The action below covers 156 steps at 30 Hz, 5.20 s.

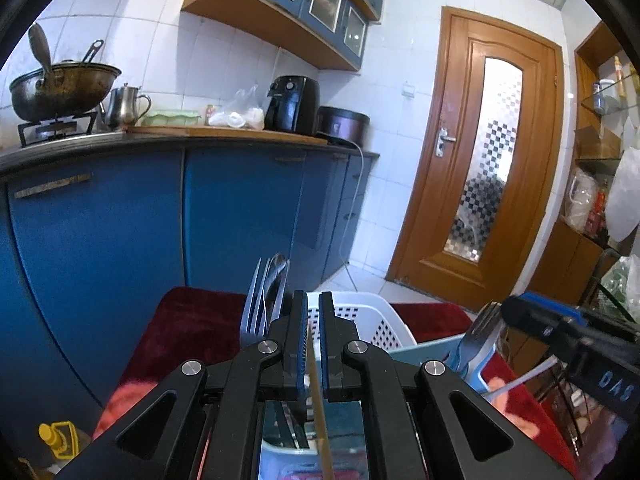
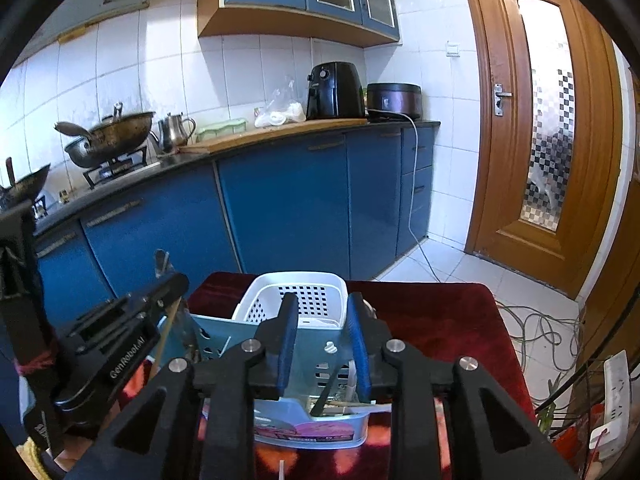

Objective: Organize utensils
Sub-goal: 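Open both grippers to release the chopstick and fork into the caddy, then withdraw both grippers and move the left gripper to the last wooden chopstick, then close the left gripper on the wooden chopstick, then lift the wooden chopstick with the left gripper toward the caddy, then carry the chopstick over the blue caddy and lower it in with the left gripper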

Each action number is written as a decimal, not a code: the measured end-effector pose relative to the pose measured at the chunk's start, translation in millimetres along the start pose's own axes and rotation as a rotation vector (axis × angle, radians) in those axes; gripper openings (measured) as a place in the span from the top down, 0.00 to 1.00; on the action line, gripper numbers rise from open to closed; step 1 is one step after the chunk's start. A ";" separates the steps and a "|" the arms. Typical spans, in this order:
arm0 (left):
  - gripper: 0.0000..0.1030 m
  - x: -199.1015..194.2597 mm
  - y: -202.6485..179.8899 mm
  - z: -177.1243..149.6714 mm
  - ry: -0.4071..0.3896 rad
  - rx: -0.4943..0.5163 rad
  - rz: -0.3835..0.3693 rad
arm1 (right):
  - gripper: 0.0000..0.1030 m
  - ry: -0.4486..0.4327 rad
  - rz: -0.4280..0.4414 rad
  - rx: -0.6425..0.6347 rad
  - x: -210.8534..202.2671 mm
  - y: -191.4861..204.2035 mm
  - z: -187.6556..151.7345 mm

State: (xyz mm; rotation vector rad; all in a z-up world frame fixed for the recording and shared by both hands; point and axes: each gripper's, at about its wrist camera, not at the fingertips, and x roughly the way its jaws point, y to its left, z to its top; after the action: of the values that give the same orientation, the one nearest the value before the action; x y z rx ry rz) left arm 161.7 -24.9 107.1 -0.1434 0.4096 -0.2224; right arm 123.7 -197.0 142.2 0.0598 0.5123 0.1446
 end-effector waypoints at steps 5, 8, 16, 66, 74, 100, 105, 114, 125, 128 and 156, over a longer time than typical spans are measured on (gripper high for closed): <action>0.93 -9.6 3.8 -2.1 0.031 -0.020 -0.011 | 0.69 -0.022 0.024 0.031 -16.6 -5.9 -5.8; 0.86 -17.1 7.1 -4.5 0.056 -0.040 -0.021 | 0.68 -0.023 0.034 0.052 -23.7 -10.2 -10.7; 0.63 -46.6 17.9 -11.5 0.090 -0.054 -0.005 | 0.64 0.002 0.056 0.099 -43.1 -18.7 -35.4; 0.72 91.7 104.4 -87.6 0.636 -0.208 0.193 | 0.54 0.263 0.058 0.274 -12.0 -47.8 -141.5; 0.89 79.1 115.2 -88.8 0.676 -0.284 0.147 | 0.54 0.259 0.051 0.288 -15.2 -50.6 -143.9; 0.96 -13.2 87.0 -68.5 0.483 -0.357 -0.010 | 0.53 0.300 0.063 0.290 -23.6 -36.6 -169.7; 0.96 -42.0 72.1 -43.1 0.361 -0.318 -0.023 | 0.53 0.296 0.067 0.288 -27.3 -35.0 -172.7; 0.96 -70.5 38.4 12.1 0.114 -0.214 0.012 | 0.53 0.294 0.081 0.292 -28.9 -36.1 -177.5; 0.96 -54.5 19.9 56.8 -0.081 -0.179 0.088 | 0.53 0.289 0.083 0.324 -22.8 -50.2 -179.8; 0.96 -49.5 18.0 63.7 -0.127 -0.175 0.103 | 0.53 0.290 0.086 0.330 -20.4 -53.5 -179.8; 0.96 -4.3 14.8 33.0 -0.240 -0.109 0.187 | 0.52 0.285 0.104 0.325 -10.9 -58.1 -177.8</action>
State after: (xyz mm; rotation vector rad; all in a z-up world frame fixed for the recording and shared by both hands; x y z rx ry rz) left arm 174.1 -6.5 135.9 -0.2348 0.1946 0.0022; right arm 33.9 -252.3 -12.6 0.3878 0.8143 0.1714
